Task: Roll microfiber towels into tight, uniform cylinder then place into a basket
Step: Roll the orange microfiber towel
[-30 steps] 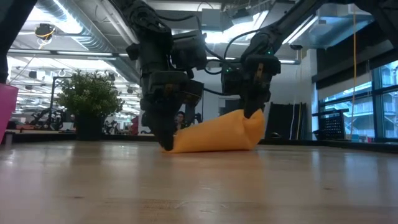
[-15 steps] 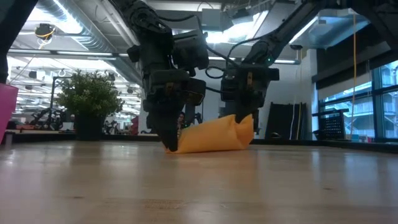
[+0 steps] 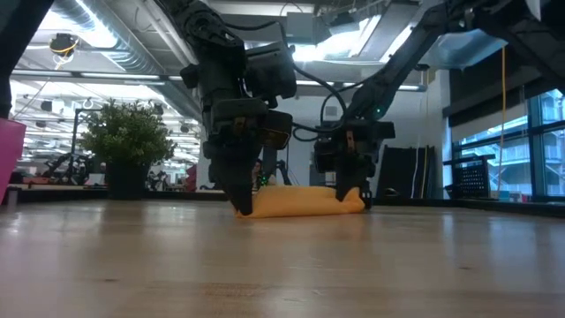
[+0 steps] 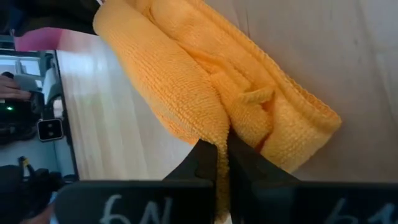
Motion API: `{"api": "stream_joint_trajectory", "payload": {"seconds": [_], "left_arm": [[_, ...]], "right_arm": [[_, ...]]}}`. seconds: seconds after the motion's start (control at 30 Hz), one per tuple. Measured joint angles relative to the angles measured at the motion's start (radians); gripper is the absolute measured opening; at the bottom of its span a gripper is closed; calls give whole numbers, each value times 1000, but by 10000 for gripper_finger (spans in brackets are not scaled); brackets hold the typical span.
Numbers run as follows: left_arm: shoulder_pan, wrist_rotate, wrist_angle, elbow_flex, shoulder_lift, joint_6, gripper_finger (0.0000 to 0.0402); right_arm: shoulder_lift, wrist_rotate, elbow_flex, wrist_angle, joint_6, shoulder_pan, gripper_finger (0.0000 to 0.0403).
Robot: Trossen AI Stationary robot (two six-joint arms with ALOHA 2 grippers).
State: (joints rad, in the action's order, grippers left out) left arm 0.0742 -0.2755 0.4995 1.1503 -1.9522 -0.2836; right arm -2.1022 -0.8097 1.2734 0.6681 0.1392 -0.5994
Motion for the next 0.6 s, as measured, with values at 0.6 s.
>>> {"api": "stream_joint_trajectory", "payload": {"seconds": [0.6], "left_arm": [[-2, 37, 165, 108, 65, 5, 0]], "right_arm": [[-16, 22, 1, 2, -7, 1, 12]]}}
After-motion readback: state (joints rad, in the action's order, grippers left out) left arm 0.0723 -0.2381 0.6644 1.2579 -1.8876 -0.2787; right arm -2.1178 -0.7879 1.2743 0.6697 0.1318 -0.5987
